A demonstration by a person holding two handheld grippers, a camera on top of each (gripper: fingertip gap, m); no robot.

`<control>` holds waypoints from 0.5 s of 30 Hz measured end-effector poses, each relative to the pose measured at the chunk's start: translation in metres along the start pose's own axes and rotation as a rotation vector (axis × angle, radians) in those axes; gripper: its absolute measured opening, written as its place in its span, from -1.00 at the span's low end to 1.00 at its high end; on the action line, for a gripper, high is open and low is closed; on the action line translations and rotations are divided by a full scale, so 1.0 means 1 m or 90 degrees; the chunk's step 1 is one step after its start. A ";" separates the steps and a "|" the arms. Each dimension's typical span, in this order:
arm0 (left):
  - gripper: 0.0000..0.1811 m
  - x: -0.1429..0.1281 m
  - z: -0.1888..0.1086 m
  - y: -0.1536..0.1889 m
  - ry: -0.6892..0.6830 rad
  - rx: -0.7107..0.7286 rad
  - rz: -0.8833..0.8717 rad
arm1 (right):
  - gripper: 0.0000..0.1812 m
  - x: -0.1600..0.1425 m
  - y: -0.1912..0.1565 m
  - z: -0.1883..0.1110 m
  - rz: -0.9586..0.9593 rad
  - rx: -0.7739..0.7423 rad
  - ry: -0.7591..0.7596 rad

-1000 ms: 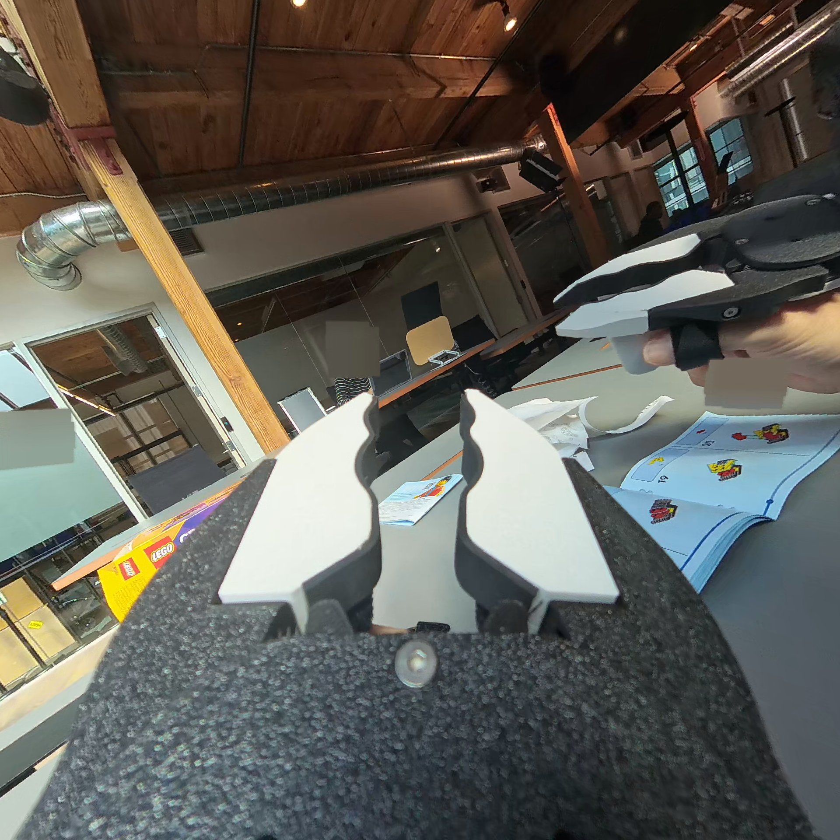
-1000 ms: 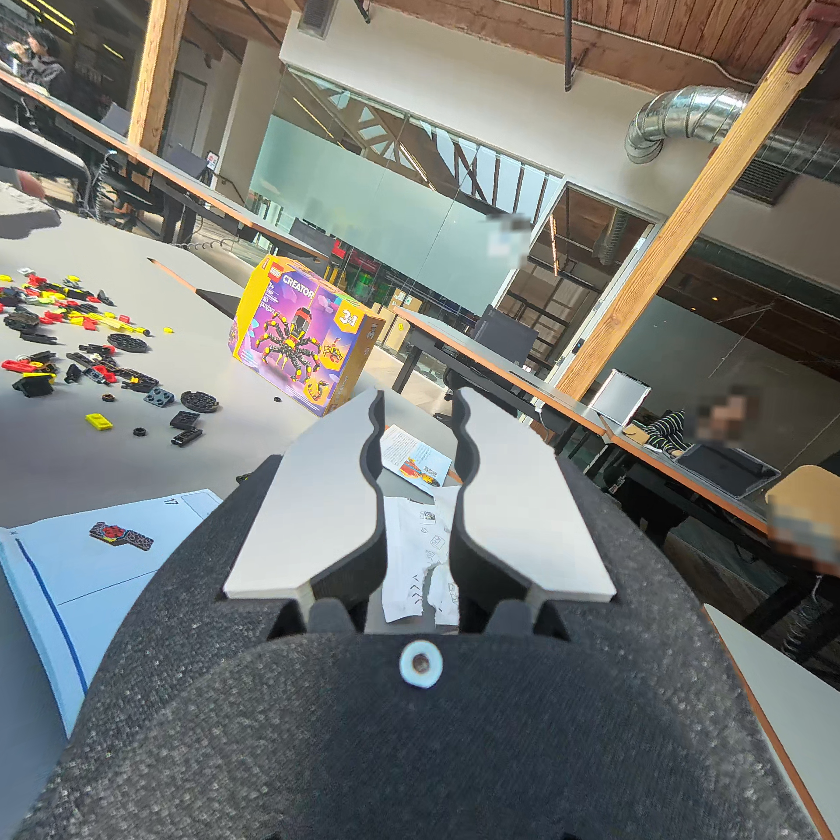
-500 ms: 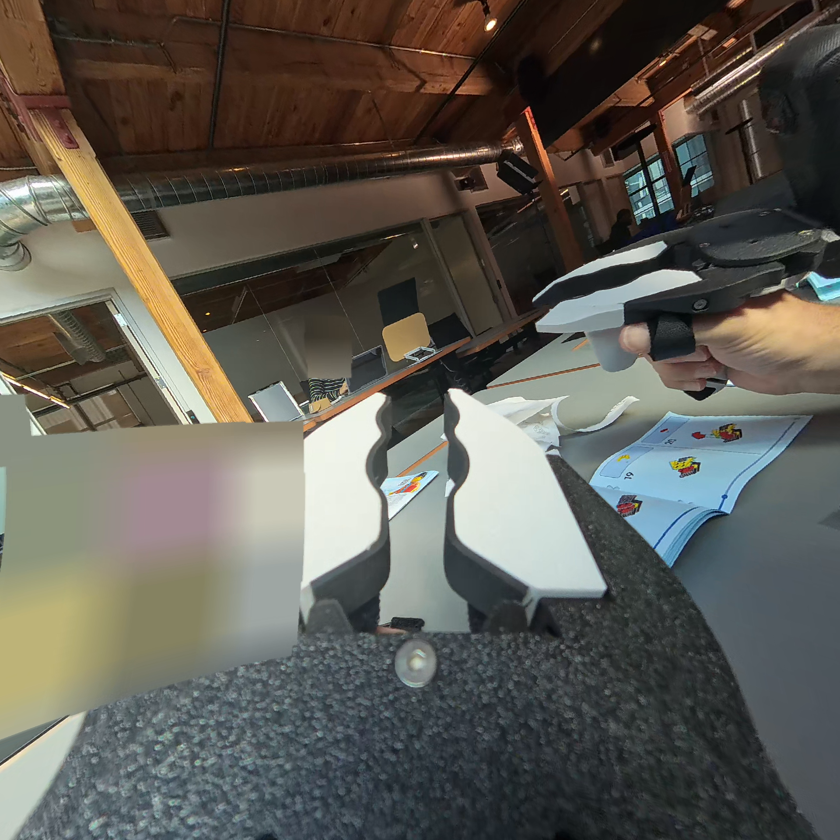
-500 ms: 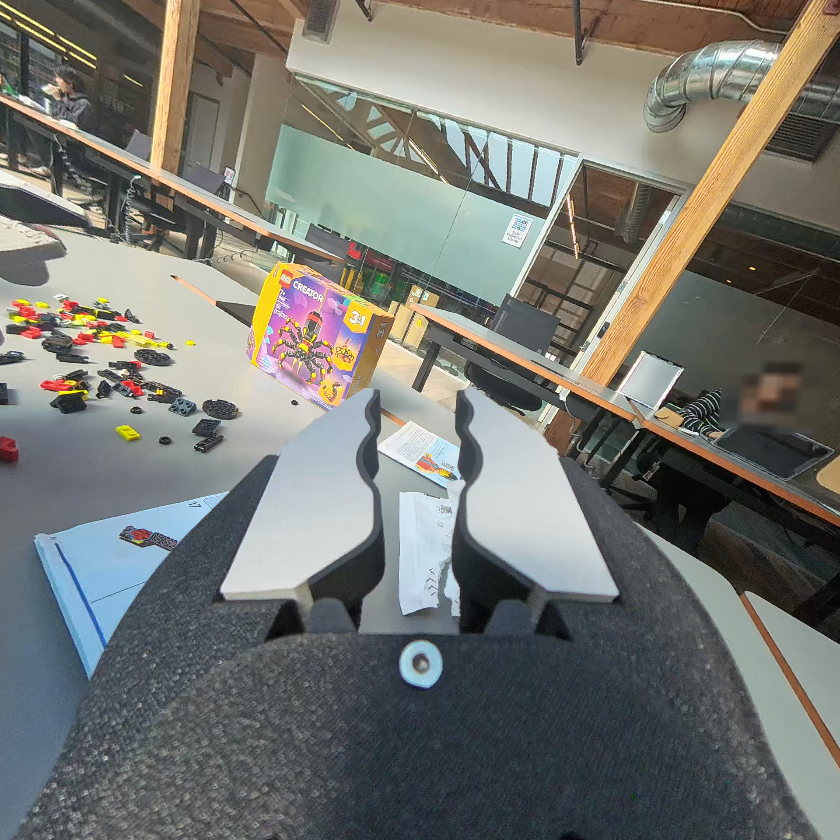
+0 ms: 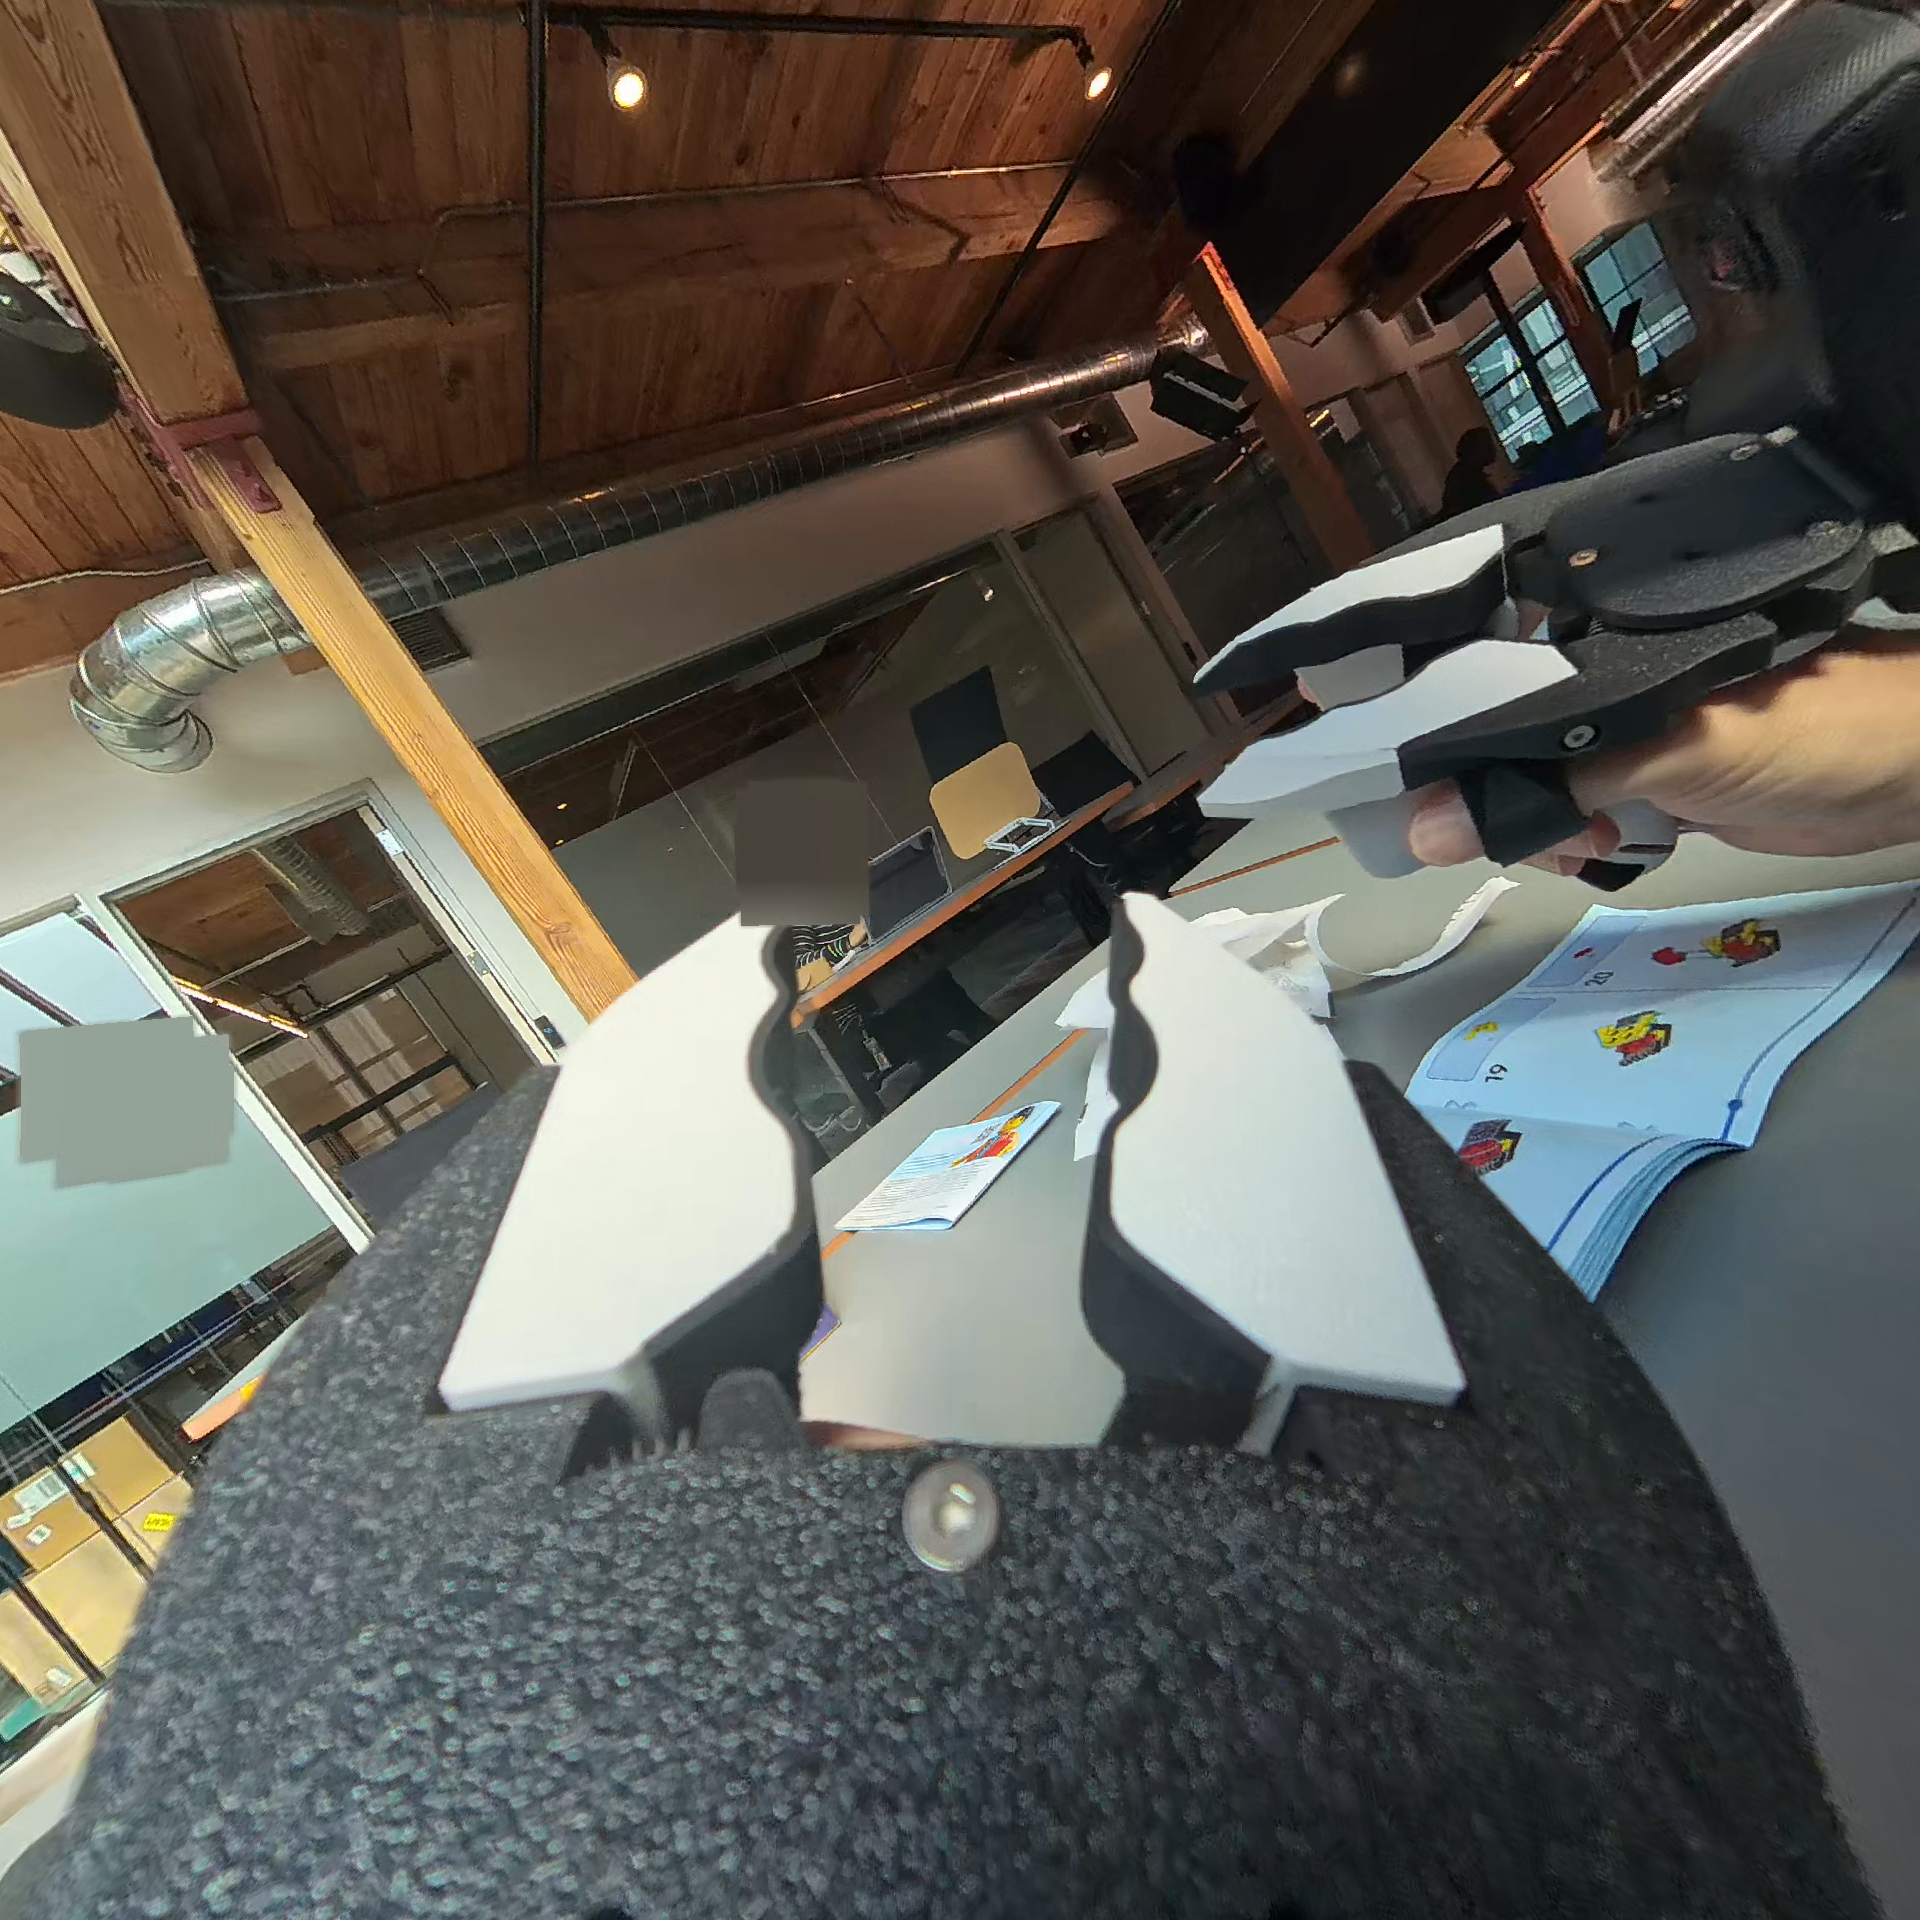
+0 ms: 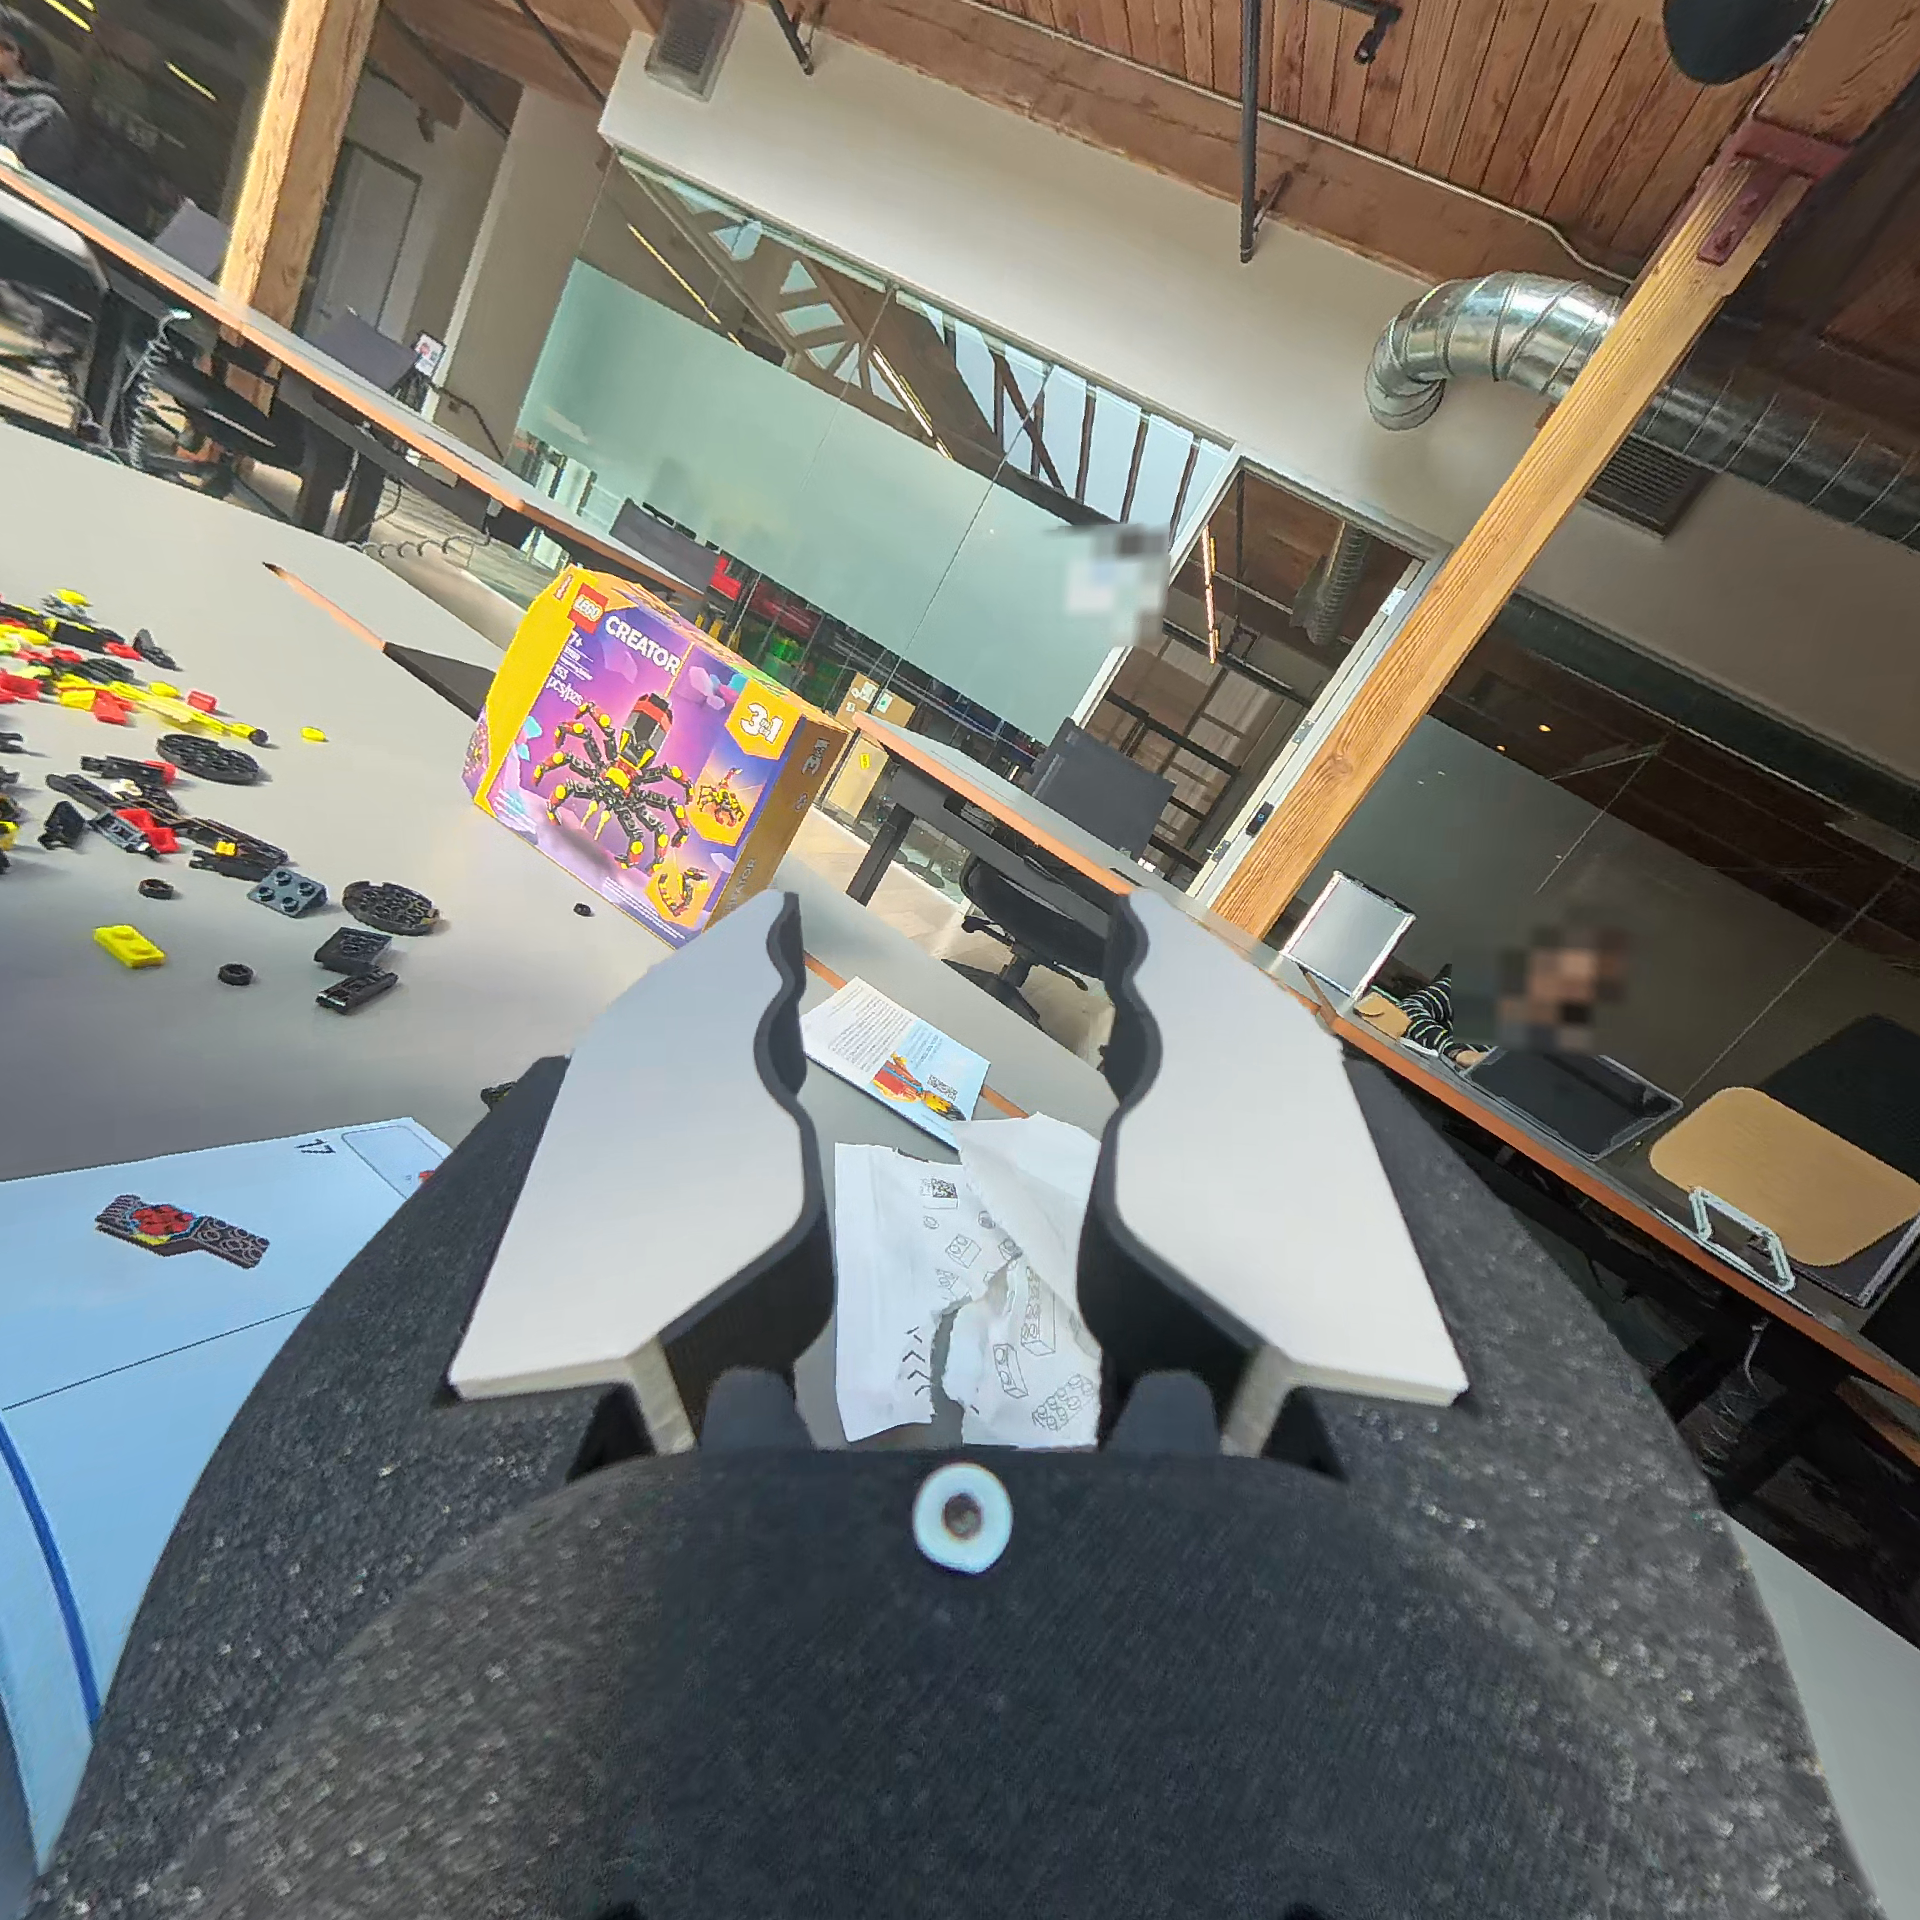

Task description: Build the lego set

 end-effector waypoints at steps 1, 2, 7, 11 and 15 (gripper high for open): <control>-0.12 0.001 0.001 -0.002 0.003 0.005 -0.019 | -0.36 -0.001 0.001 0.000 -0.014 -0.007 -0.004; 0.03 0.000 0.001 -0.006 0.000 0.019 -0.036 | -0.35 -0.003 0.002 0.000 -0.035 -0.018 -0.017; 0.23 0.000 0.002 -0.011 -0.002 0.026 -0.056 | -0.37 -0.008 -0.002 0.002 -0.172 -0.052 -0.064; 0.04 -0.002 0.001 -0.009 -0.008 0.027 -0.024 | -0.53 -0.009 -0.017 0.002 -0.259 -0.033 -0.063; -0.05 0.000 0.002 -0.008 -0.003 0.025 -0.015 | -0.54 -0.010 -0.016 0.002 -0.227 -0.029 -0.079</control>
Point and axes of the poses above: each gripper's, where its closed fingertips meet, z out along the fingers, x out of its top, y = z × x across the jaws, the point moved 3 cm from there along -z, back along the fingers, and after that the axes turned 1 degree about -x, right-handed, at the moved point
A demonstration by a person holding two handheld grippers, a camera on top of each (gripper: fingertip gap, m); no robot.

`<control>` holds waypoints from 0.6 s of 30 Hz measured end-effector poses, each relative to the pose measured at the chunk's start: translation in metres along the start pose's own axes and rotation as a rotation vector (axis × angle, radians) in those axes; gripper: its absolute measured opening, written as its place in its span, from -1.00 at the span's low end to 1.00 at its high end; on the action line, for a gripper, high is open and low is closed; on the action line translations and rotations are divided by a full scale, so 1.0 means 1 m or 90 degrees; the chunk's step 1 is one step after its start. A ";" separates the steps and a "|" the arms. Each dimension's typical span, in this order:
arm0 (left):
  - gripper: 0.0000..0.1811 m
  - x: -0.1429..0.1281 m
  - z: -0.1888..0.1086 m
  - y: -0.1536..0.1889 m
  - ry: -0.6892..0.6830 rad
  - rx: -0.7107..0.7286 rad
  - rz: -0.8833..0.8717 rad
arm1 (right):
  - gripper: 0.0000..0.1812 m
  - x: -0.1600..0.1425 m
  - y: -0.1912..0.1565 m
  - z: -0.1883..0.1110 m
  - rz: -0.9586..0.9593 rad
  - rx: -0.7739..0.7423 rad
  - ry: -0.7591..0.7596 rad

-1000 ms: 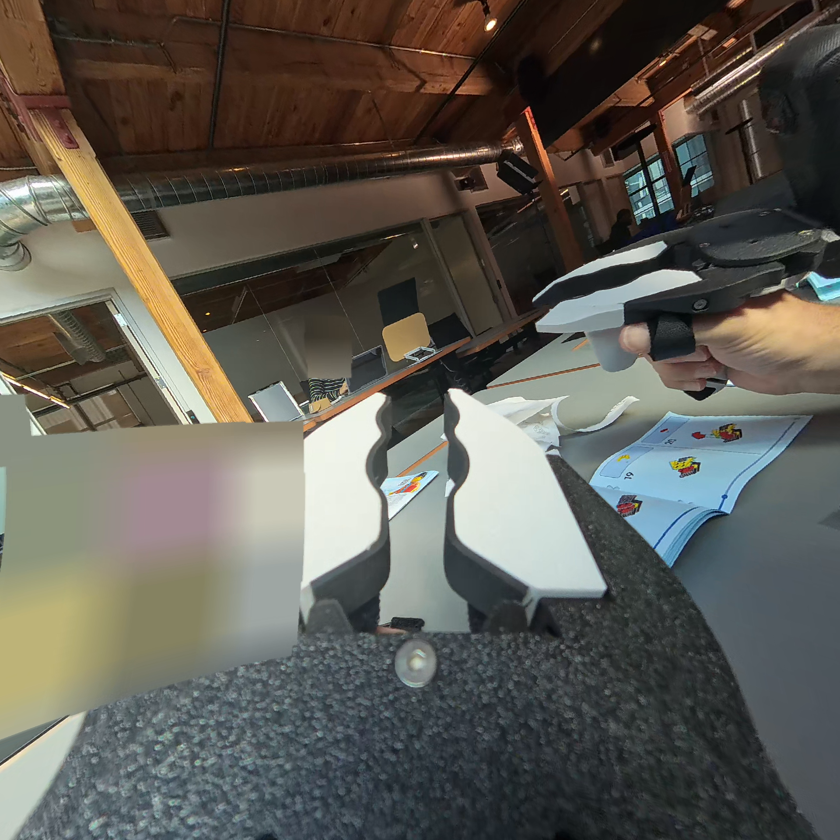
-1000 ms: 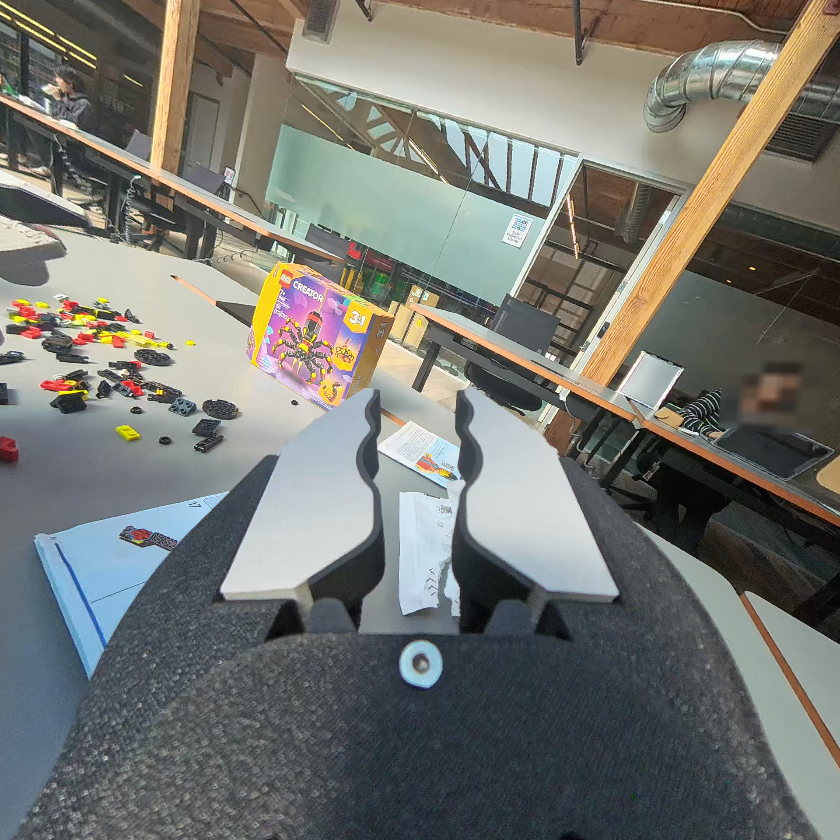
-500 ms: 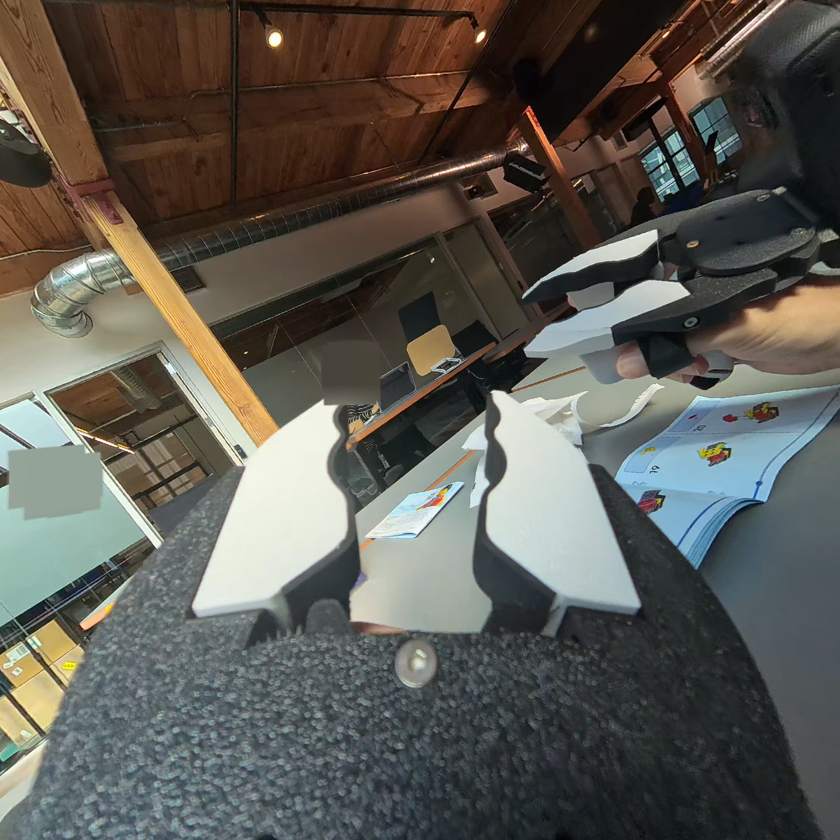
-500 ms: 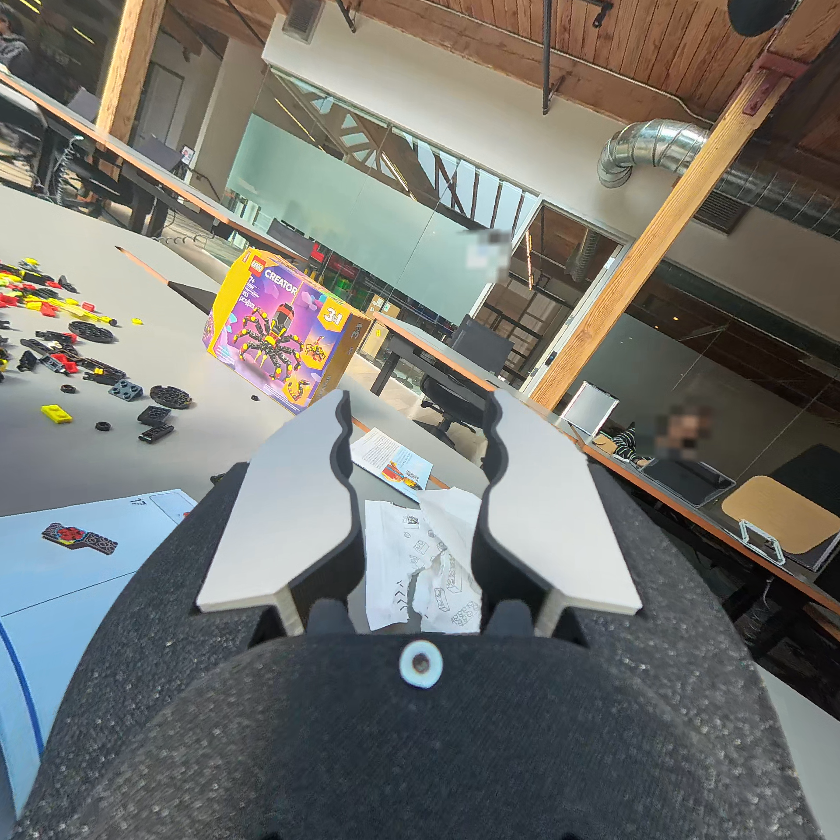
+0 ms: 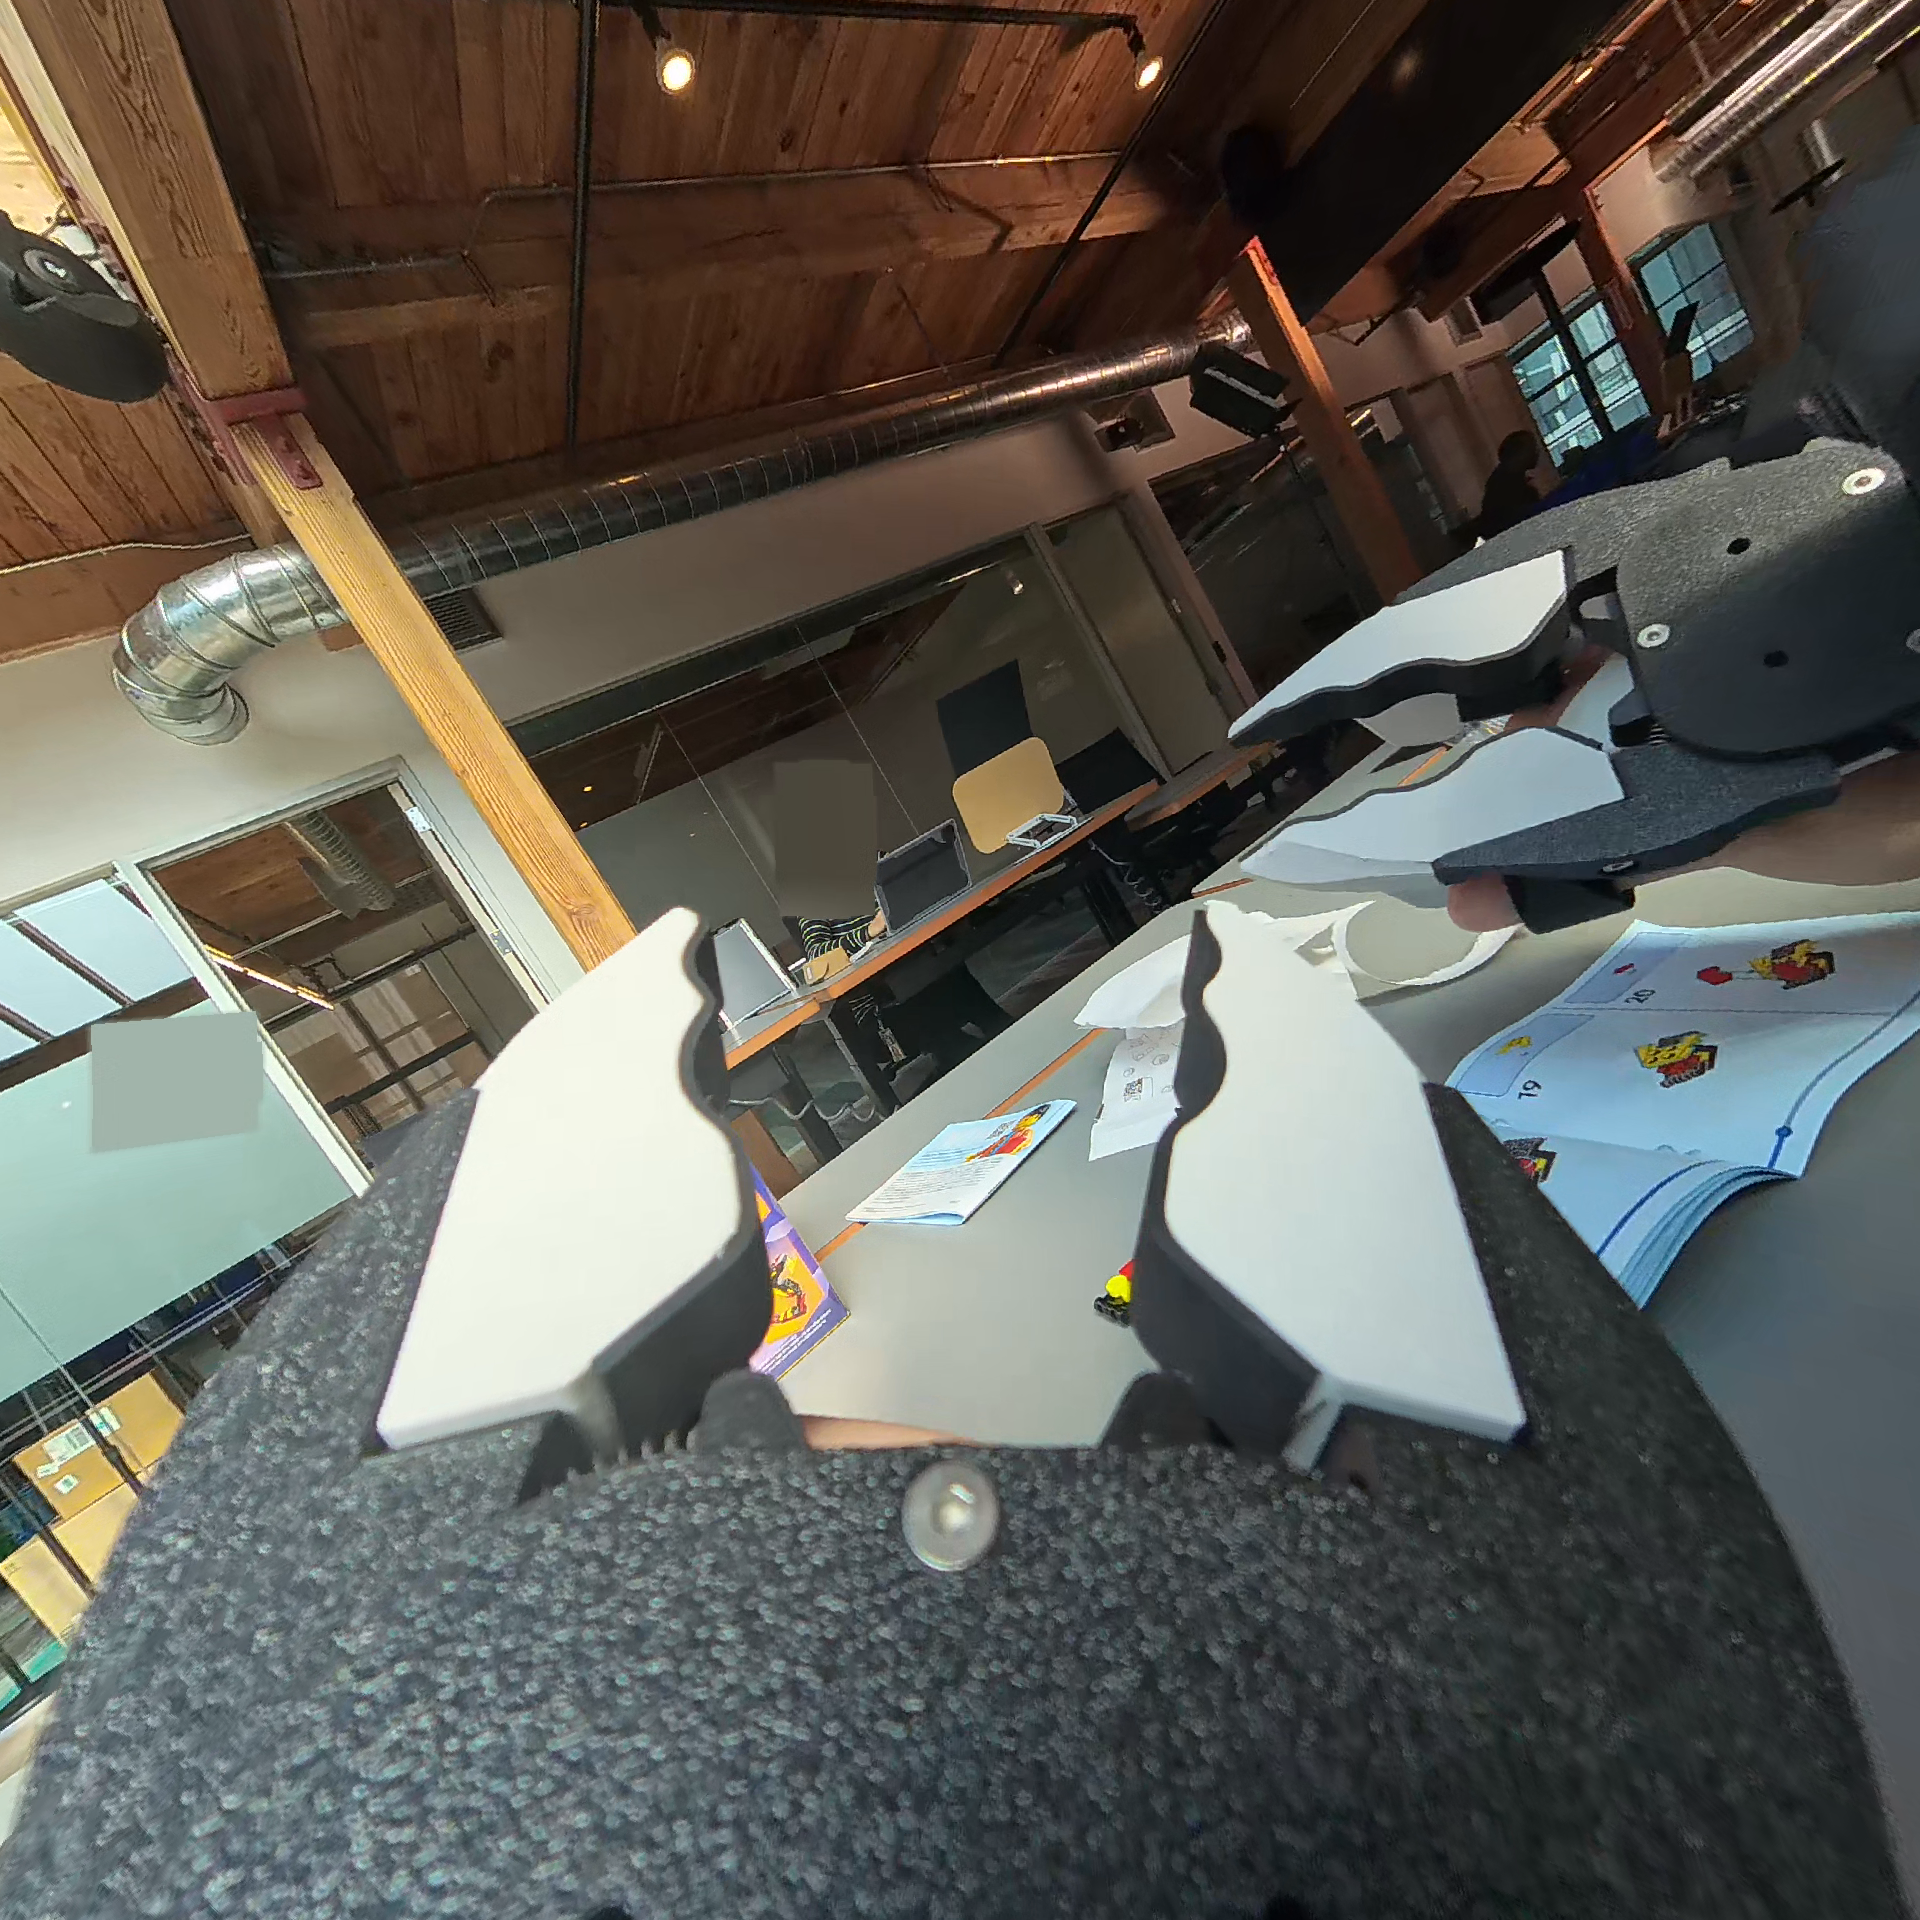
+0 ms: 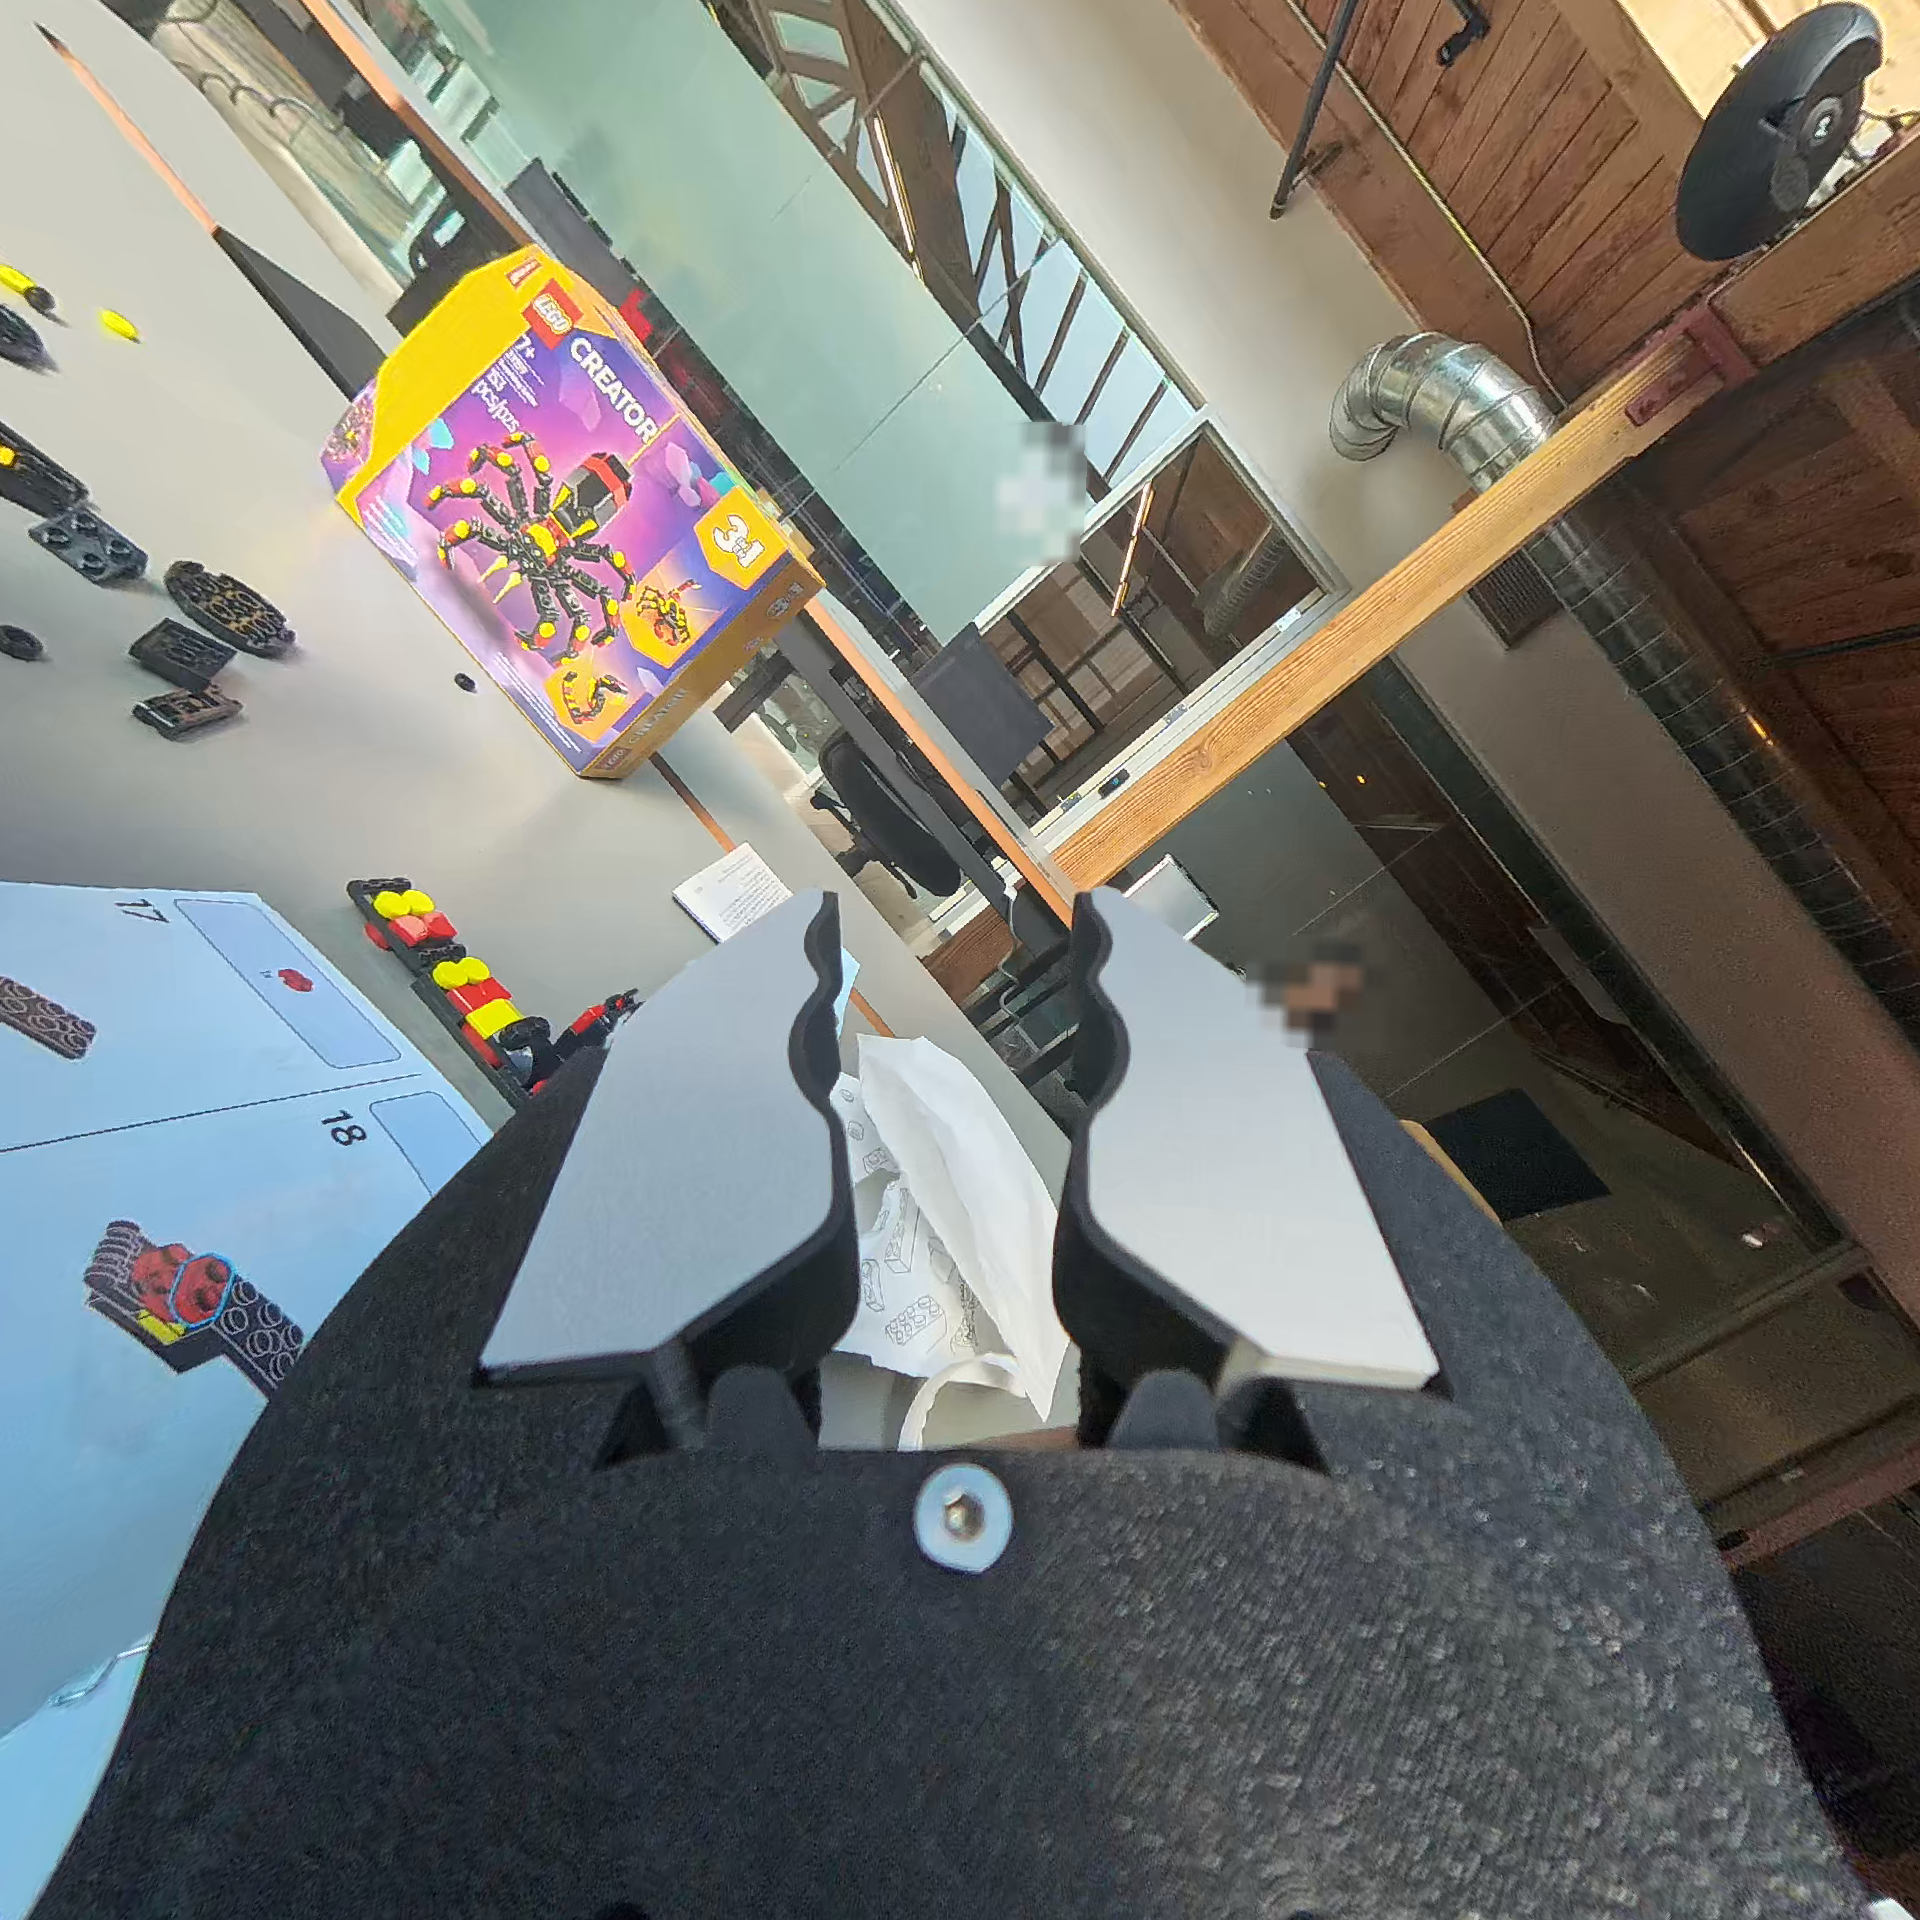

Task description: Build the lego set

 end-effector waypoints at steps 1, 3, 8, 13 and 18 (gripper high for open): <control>-0.06 0.000 0.001 0.001 -0.001 0.001 -0.002 | -0.54 -0.001 0.003 0.000 0.009 -0.006 -0.003; -0.06 0.000 0.003 0.002 -0.003 0.000 -0.008 | -0.51 -0.002 0.010 -0.001 0.028 -0.014 -0.003; -0.06 -0.001 0.006 0.007 -0.011 0.003 -0.021 | -0.41 0.000 0.023 -0.004 0.095 -0.035 0.010; -0.09 -0.002 0.010 0.017 -0.018 0.002 -0.013 | -0.36 -0.003 0.045 -0.009 0.190 -0.090 0.029; -0.11 -0.002 0.011 0.023 -0.018 -0.005 -0.006 | -0.24 -0.013 0.072 -0.015 0.275 -0.161 0.030</control>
Point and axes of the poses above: each gripper's, where its closed fingertips meet, z out along the fingers, x out of its top, y = z × x across the jaws, the point moved 3 cm from there along -z, back along the fingers, and after that the axes turned 1 degree about -x, right-handed, at the moved point
